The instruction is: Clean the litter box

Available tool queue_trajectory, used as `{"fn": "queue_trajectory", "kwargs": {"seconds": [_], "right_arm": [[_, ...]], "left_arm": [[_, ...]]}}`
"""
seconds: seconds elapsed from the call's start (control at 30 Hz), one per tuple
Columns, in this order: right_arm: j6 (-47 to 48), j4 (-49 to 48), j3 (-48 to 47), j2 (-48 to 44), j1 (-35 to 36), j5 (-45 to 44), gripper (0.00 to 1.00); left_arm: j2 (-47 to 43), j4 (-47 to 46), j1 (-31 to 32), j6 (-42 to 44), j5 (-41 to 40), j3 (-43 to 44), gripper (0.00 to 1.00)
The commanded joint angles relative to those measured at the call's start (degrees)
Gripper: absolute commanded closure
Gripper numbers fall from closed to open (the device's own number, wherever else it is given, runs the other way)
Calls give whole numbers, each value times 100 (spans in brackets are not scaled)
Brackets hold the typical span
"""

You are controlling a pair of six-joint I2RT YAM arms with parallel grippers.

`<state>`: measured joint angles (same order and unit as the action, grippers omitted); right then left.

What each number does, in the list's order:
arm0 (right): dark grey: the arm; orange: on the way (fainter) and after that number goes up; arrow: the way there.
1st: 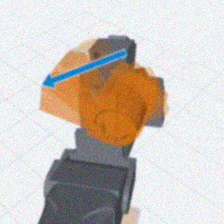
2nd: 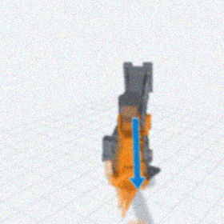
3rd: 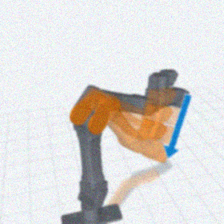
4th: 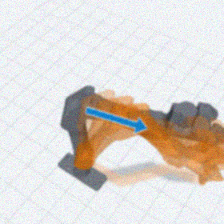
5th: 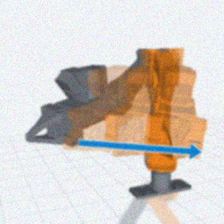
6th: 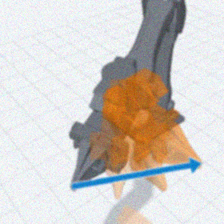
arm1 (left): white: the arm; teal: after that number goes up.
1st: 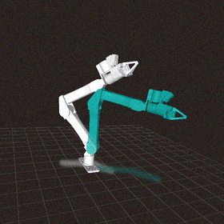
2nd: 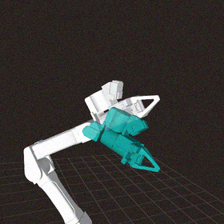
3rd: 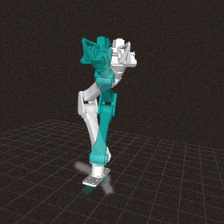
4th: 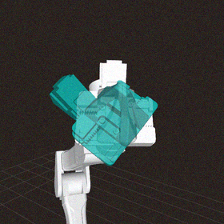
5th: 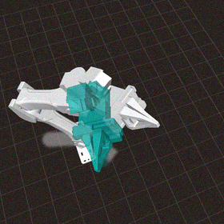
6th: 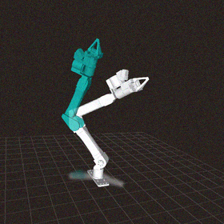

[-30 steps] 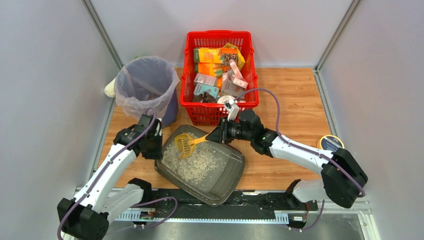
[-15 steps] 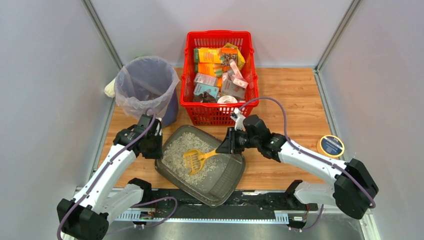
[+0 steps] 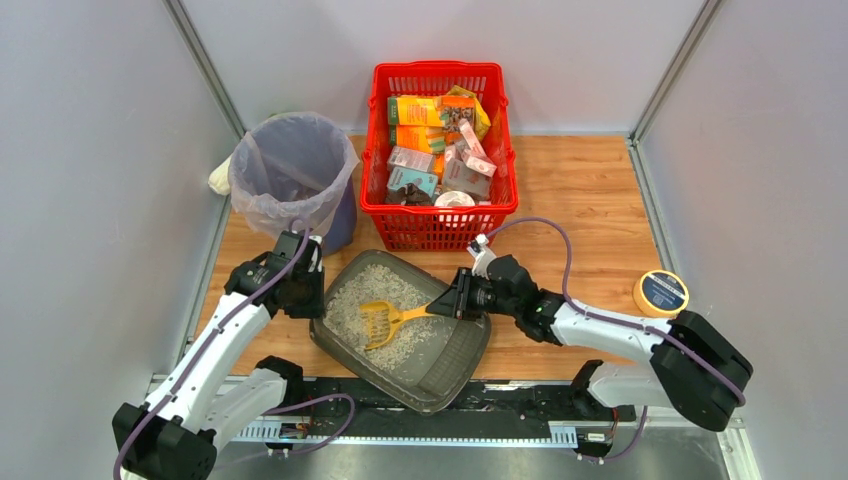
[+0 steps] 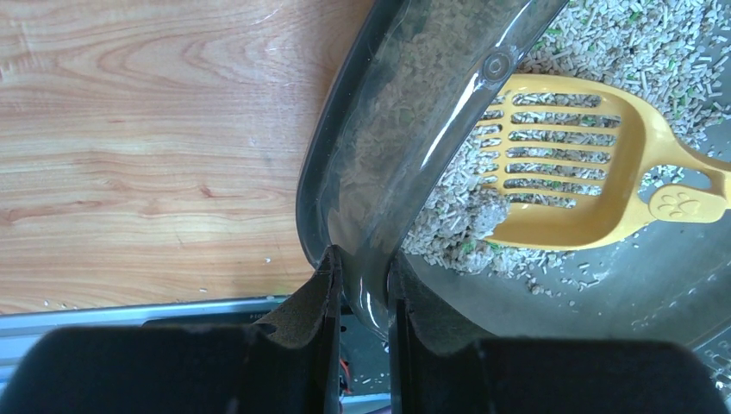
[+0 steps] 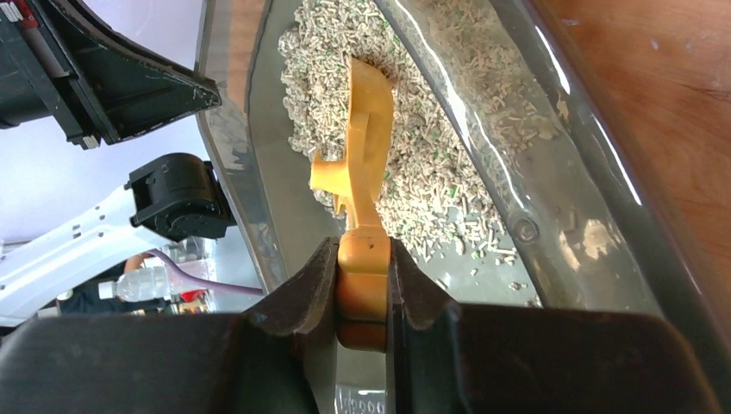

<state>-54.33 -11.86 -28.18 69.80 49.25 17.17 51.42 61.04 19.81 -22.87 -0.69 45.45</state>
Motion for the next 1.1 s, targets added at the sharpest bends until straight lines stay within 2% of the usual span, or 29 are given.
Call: {"fn": "queue_trajectory", "kwargs": {"seconds": [0.0, 0.13, 0.43, 0.53, 0.67, 0.83, 1.0, 1.07], "right_arm": [[-245, -518, 384, 385, 189, -767, 100], [-482, -1299, 489, 674, 234, -873, 100], [-833, -2232, 559, 1167, 366, -838, 100], [-939, -2347, 612, 1098, 366, -873, 100], [-1062, -2348, 805, 781, 357, -1022, 100], [-1133, -1996, 929, 263, 304, -1075, 100], [-1282, -1952, 1104, -62, 129, -891, 100], [-1309, -1961, 1140, -115, 58, -829, 100]], "left_arm": [[-97, -637, 31, -297, 403, -28, 100], [-149, -628, 31, -332, 412, -28, 100], [-220, -838, 67, -490, 578, -159, 100], [-229, -839, 75, -464, 553, -160, 100], [-307, -672, 75, -323, 114, 60, 100], [-317, -540, 84, -174, -72, 359, 100], [-264, -505, 84, -121, -37, 473, 89], [-281, -522, 75, -121, -28, 482, 80]]}}
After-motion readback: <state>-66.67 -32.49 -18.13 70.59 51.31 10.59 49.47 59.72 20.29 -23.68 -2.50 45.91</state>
